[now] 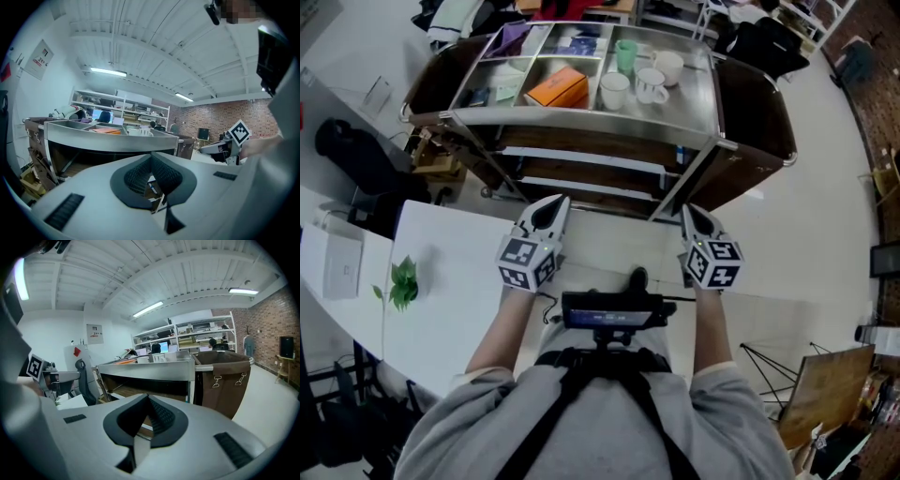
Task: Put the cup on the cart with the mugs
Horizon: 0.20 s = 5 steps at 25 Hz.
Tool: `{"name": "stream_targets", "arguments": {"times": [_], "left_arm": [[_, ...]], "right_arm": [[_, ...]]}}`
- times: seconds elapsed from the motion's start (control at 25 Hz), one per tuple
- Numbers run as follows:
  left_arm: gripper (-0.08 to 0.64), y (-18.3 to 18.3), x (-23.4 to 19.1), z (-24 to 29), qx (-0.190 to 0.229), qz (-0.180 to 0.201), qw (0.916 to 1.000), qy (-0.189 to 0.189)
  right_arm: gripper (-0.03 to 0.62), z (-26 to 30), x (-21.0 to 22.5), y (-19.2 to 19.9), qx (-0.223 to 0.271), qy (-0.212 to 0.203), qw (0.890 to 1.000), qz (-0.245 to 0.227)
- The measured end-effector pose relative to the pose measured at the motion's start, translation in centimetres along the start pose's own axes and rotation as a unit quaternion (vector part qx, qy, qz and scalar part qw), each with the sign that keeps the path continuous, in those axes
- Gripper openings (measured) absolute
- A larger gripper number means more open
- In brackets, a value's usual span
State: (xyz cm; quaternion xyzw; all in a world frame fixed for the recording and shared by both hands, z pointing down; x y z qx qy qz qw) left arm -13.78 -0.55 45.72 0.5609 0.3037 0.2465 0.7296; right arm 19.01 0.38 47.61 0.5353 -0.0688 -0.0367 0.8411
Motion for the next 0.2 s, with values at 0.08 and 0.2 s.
{"name": "stream_targets", "arguments": {"times": [0.08, 0.2], "left_arm": [[-0.005, 0.28, -0.07, -0.11, -0.004, 0.000, 1.0000, -0.007], [-0.005, 0.69, -0.03, 0.00, -0.013, 0.000, 0.9999, -0.011]], "right_arm": [[-0.003, -0.21, 0.20, 0.13, -0.003, 0.003, 1.000, -0.002], [-0.003, -0.64, 0.78, 0.47, -0.009, 0.011, 1.000, -0.003]]}}
Point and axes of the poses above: the fingertips, and each gripper's own axes: z forward along the fingers, x to its right, y out of its underside, the point moved 8 cm from there along -z, backward along the fingers, and after that the axes turned 11 degrees about y, right-handed, at the moved point
